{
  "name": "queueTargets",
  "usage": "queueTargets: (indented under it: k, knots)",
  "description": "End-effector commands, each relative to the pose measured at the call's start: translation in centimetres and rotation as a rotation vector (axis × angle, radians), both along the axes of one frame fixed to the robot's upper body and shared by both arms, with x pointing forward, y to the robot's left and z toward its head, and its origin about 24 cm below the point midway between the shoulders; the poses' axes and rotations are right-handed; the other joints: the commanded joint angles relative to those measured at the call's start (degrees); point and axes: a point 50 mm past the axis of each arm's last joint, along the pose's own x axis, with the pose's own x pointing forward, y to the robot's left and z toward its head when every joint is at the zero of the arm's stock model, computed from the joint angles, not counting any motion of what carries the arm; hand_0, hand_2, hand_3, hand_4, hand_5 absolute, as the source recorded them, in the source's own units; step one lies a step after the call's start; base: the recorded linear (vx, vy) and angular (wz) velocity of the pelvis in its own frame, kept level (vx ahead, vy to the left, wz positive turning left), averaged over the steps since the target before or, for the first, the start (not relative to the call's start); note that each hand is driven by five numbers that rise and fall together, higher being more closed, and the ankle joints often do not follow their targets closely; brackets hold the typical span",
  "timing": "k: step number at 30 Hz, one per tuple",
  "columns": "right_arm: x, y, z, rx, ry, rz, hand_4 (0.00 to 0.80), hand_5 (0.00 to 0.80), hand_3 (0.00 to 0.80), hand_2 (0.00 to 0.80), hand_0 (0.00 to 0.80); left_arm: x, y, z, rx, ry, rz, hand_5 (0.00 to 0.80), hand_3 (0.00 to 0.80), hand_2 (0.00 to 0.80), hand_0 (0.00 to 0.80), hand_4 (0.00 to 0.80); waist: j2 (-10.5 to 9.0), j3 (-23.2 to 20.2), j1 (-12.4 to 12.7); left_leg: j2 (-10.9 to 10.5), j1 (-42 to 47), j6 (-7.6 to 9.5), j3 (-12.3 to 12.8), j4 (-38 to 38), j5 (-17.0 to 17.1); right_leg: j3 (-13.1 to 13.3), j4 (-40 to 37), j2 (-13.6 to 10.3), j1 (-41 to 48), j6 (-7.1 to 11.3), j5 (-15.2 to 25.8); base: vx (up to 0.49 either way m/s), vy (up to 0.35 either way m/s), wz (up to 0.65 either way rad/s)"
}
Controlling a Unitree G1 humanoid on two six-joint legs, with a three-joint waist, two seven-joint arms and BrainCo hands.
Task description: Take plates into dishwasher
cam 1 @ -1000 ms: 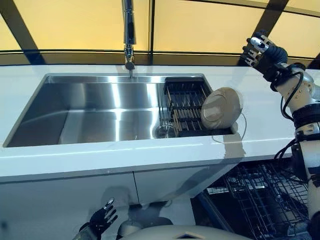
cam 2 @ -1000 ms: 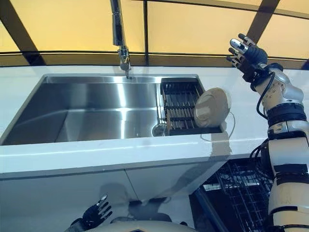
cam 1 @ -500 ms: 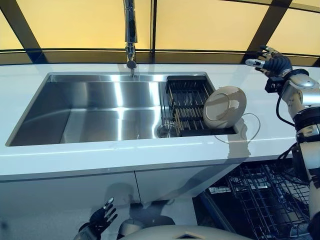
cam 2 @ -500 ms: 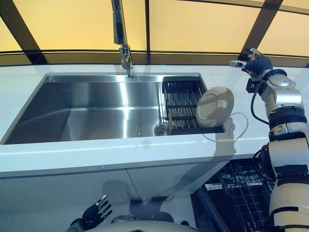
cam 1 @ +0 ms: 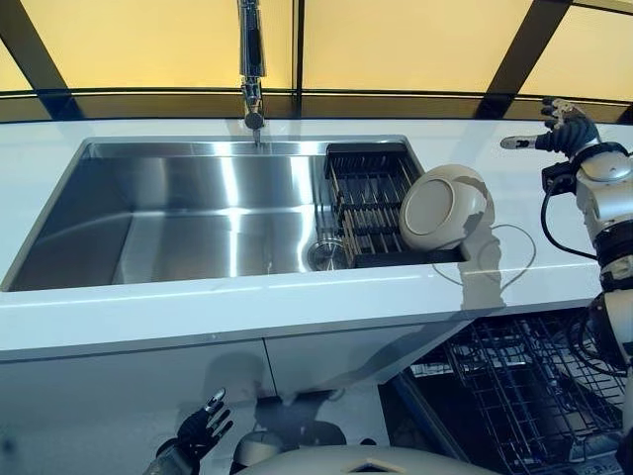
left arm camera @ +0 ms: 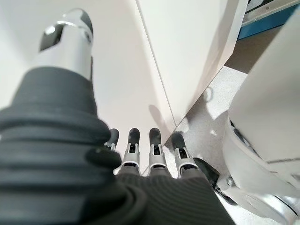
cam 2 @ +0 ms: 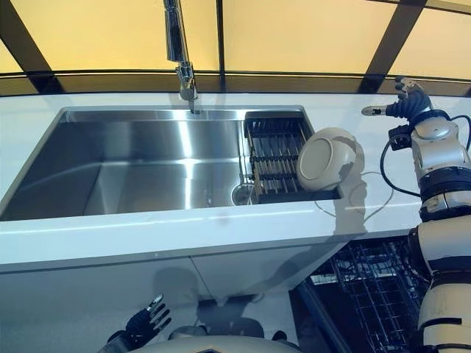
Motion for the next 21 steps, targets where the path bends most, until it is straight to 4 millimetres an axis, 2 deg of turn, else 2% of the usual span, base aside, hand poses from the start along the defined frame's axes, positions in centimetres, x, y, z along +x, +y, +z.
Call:
queueTargets:
  k: [1, 10, 15, 21]
  knots:
    - [0.5, 1.0, 2.1, 0.009, -0.075, 0.070, 0.000, 0.000, 0.000, 0.000, 0.000, 1.6, 0.5, 0.6, 0.001, -0.095, 0.029, 0.000, 0.000, 0.000, 0.000, 0.000, -0.82, -0.41, 0.84, -3.34, -1.81, 3.14, 0.98, -0.21, -1.15, 0.41, -0.11, 0.32, 2.68, 1.49, -1.69, 0.000, 0.000, 0.00]
    - [0.5, 1.9, -2.1, 0.159, -0.013, 0.115, 0.000, 0.000, 0.000, 0.000, 0.000, 2.4, 0.5, 0.9, -0.005, -0.147, 0.051, 0.000, 0.000, 0.000, 0.000, 0.000, 0.09, 0.95, 1.70, -3.45, -2.88, 3.27, 0.30, -0.21, -0.94, 0.14, -0.11, 0.17, 1.80, 1.42, -1.51, 0.000, 0.000, 0.00]
    - [0.7, 2.6, -3.1, 0.175, -0.004, 0.131, 0.000, 0.000, 0.000, 0.000, 0.000, 2.8, 0.5, 1.0, -0.005, -0.169, 0.061, 0.000, 0.000, 0.000, 0.000, 0.000, 0.82, 2.17, 1.94, -3.45, -3.92, 3.36, 0.02, -0.21, -0.57, 0.23, -0.11, 0.08, 0.92, 1.45, -1.30, -0.021, -0.015, 0.00]
    - [0.8, 2.9, -3.4, 0.184, -0.006, 0.135, 0.000, 0.000, 0.000, 0.000, 0.000, 3.1, 0.6, 1.2, -0.008, -0.191, 0.062, 0.000, 0.000, 0.000, 0.000, 0.000, 1.51, 3.35, 1.92, -3.48, -4.68, 3.32, -0.04, -0.21, -0.23, 0.23, -0.11, -0.04, 0.29, 1.41, -1.18, -0.011, -0.003, 0.00]
